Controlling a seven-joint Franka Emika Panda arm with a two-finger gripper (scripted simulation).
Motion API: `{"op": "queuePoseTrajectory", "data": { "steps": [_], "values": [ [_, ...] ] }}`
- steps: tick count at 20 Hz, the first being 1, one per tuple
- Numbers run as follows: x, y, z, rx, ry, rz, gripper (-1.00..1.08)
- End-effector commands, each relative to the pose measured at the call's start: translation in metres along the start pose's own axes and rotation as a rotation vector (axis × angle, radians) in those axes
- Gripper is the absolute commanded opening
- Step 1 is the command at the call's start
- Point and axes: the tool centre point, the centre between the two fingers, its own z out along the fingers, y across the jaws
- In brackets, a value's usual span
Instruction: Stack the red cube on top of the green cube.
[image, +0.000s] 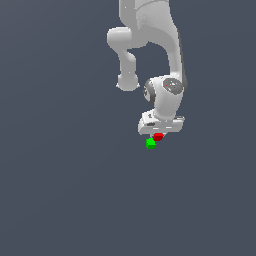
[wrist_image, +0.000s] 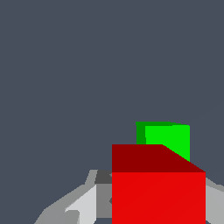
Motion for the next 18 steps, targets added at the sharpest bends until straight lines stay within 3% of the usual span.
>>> {"op": "queuePoseTrajectory", "data": {
  "steps": [1, 8, 9, 18],
  "values": [
    [0.006, 0.015, 0.007, 0.0, 0.001, -0.002, -1.0],
    [0.013, 0.031, 0.015, 0.001, 0.001, -0.002, -1.0],
    [0.013, 0.031, 0.015, 0.001, 0.001, -0.002, 1.0],
    [0.013, 0.031, 0.015, 0.001, 0.001, -0.002, 1.0]
  ]
}}
